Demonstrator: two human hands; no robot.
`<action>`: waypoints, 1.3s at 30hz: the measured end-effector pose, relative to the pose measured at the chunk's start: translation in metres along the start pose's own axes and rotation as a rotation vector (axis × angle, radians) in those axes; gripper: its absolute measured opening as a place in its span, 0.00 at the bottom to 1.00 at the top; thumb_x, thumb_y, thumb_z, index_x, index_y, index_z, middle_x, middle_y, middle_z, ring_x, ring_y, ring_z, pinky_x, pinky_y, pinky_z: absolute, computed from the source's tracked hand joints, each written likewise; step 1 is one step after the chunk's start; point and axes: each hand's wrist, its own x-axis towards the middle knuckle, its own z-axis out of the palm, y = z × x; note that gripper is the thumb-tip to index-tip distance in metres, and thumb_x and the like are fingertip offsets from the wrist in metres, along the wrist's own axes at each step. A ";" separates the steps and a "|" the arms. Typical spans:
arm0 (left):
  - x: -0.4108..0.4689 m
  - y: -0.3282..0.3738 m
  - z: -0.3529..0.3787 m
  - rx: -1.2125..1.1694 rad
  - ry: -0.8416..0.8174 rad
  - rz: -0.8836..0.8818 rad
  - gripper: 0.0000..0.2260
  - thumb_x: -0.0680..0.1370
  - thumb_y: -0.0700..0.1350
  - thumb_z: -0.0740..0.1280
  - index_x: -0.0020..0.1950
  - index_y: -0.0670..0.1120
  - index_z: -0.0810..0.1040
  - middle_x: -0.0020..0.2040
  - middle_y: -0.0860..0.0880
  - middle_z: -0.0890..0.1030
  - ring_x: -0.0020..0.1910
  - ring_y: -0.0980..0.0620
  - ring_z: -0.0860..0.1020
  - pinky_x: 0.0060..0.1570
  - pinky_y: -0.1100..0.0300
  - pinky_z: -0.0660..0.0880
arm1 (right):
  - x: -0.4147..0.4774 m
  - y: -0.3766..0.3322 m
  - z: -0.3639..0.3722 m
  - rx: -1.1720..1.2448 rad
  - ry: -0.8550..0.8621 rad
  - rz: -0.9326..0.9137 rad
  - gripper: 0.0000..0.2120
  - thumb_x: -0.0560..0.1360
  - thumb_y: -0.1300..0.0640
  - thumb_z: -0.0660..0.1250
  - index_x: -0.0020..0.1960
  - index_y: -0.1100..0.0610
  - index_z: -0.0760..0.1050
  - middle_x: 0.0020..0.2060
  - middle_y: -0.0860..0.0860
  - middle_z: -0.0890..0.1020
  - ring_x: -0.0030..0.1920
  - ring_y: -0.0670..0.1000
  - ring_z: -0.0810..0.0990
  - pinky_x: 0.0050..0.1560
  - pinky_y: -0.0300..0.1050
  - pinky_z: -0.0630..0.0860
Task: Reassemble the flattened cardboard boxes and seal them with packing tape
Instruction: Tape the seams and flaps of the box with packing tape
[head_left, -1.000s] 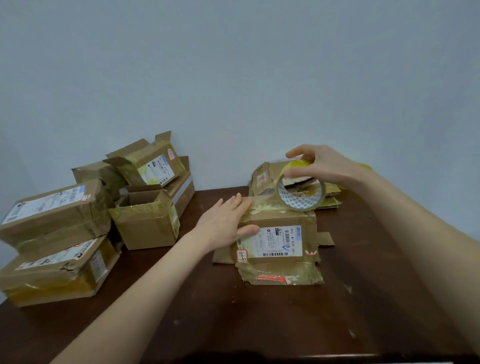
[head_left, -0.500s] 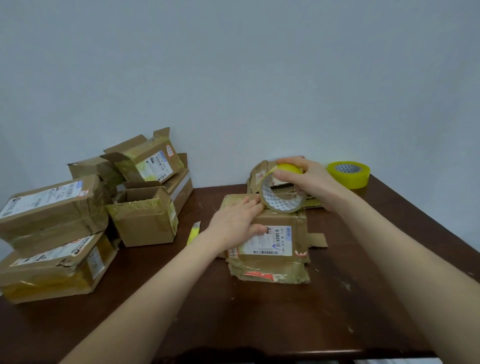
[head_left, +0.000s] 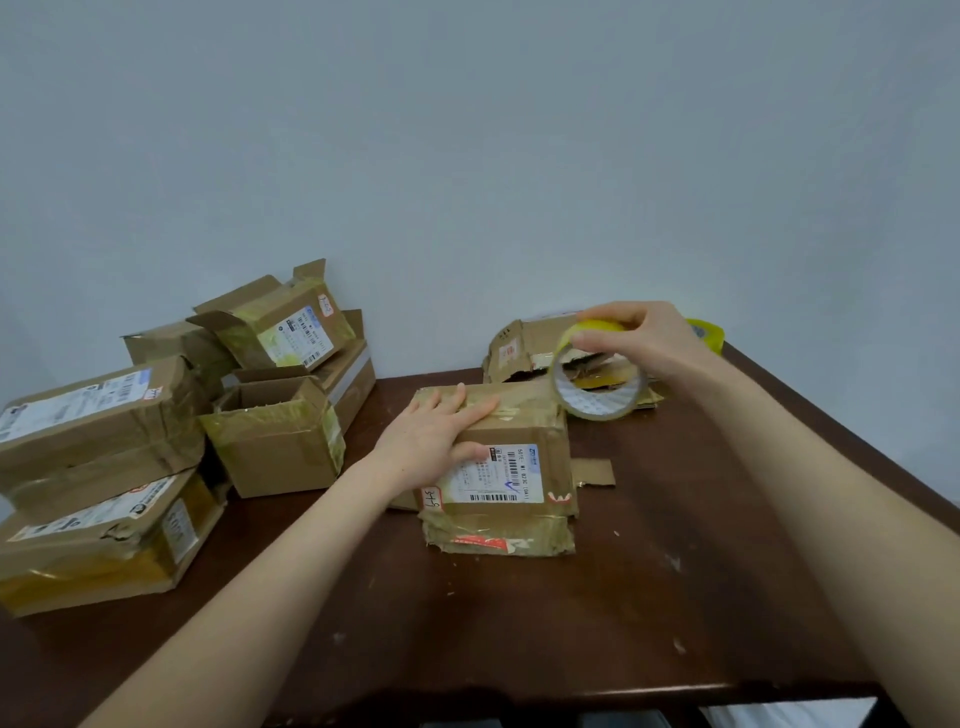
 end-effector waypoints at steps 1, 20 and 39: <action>0.000 0.001 -0.001 0.004 -0.001 0.005 0.28 0.79 0.60 0.55 0.77 0.60 0.47 0.79 0.46 0.50 0.76 0.44 0.51 0.75 0.48 0.49 | -0.001 0.004 -0.006 -0.044 -0.020 0.016 0.11 0.69 0.49 0.75 0.50 0.47 0.81 0.44 0.42 0.82 0.45 0.38 0.79 0.41 0.27 0.72; 0.015 0.086 0.002 0.010 0.255 0.046 0.33 0.79 0.61 0.57 0.79 0.51 0.47 0.78 0.53 0.52 0.76 0.54 0.56 0.70 0.54 0.61 | -0.031 0.066 -0.001 0.182 -0.024 0.082 0.16 0.70 0.59 0.74 0.55 0.48 0.76 0.50 0.48 0.82 0.50 0.50 0.81 0.49 0.37 0.77; 0.027 0.061 0.012 0.006 0.298 0.059 0.30 0.78 0.62 0.57 0.77 0.59 0.50 0.77 0.58 0.55 0.75 0.55 0.58 0.70 0.55 0.62 | -0.055 0.075 -0.016 -0.142 0.049 0.148 0.17 0.67 0.51 0.77 0.56 0.46 0.80 0.53 0.48 0.80 0.52 0.47 0.78 0.46 0.37 0.73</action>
